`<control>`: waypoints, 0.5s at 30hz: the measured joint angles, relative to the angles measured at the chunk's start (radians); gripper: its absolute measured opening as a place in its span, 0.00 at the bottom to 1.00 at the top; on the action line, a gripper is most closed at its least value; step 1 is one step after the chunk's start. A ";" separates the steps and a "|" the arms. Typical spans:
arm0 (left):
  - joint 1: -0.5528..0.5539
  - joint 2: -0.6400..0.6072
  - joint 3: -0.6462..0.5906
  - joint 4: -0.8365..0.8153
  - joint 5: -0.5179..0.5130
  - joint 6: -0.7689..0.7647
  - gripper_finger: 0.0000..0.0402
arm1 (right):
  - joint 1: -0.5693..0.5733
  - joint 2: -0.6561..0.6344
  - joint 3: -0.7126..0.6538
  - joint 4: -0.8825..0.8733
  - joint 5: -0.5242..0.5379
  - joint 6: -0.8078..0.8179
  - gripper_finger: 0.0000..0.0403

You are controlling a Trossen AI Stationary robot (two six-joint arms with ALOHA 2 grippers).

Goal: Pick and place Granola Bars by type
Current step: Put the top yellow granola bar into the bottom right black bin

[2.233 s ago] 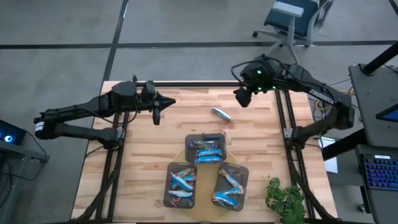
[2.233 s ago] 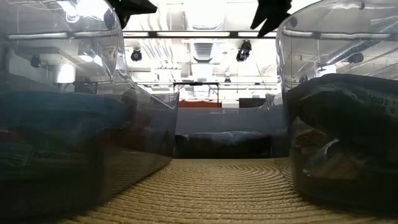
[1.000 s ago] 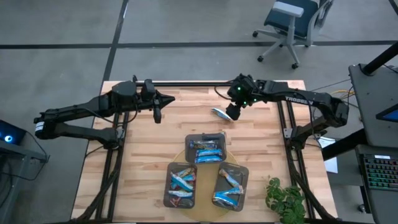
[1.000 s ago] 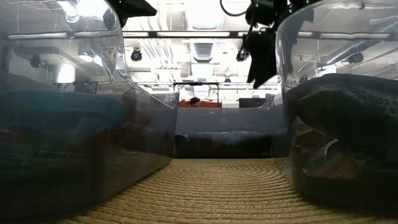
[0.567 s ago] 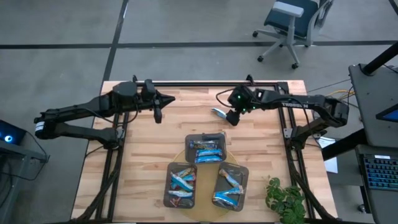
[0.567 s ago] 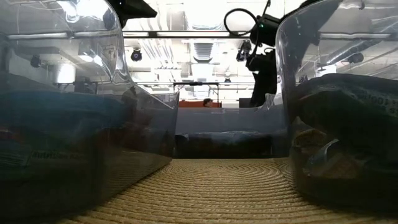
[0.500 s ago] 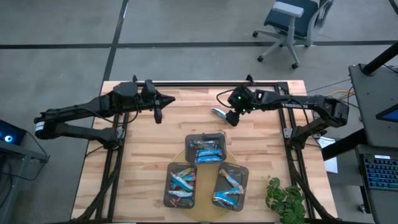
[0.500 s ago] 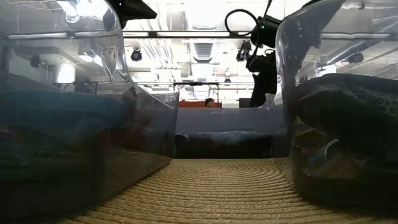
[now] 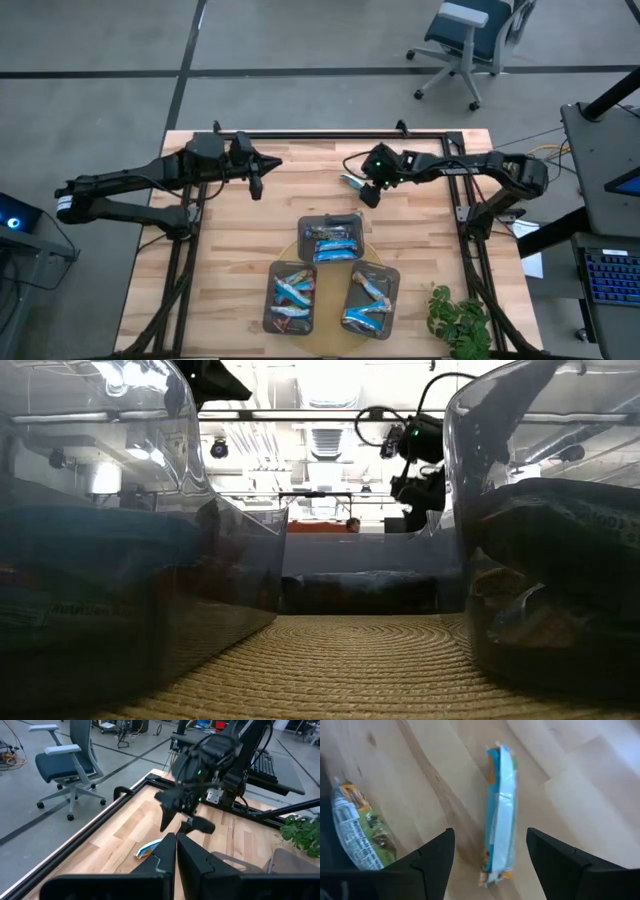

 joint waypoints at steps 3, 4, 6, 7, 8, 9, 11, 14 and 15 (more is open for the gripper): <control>0.000 0.000 0.001 0.000 0.000 0.000 0.00 | 0.000 0.055 0.010 0.003 -0.025 -0.001 0.59; 0.000 0.000 0.001 0.000 0.000 0.000 0.00 | 0.000 0.074 0.013 0.005 -0.030 -0.001 0.59; 0.000 0.000 0.001 0.000 -0.001 -0.002 0.00 | 0.000 0.109 0.018 0.003 -0.033 -0.001 0.59; 0.000 0.000 0.001 0.000 -0.001 -0.003 0.00 | 0.000 0.125 0.022 0.003 -0.033 -0.001 0.59; 0.000 0.000 0.001 -0.001 -0.001 -0.006 0.00 | -0.001 0.141 0.025 0.003 -0.033 -0.001 0.59; 0.000 0.000 0.001 -0.001 -0.001 -0.009 0.00 | -0.001 0.156 0.029 0.000 -0.033 0.001 0.59; 0.000 0.000 0.001 -0.001 -0.001 -0.011 0.00 | 0.000 0.175 0.041 0.003 -0.034 0.005 0.59; 0.000 0.000 0.001 -0.002 -0.003 -0.012 0.00 | 0.000 0.194 0.060 -0.008 -0.032 0.006 0.58; 0.000 0.000 0.001 -0.002 -0.003 -0.012 0.00 | 0.000 0.198 0.066 -0.010 -0.032 0.006 0.58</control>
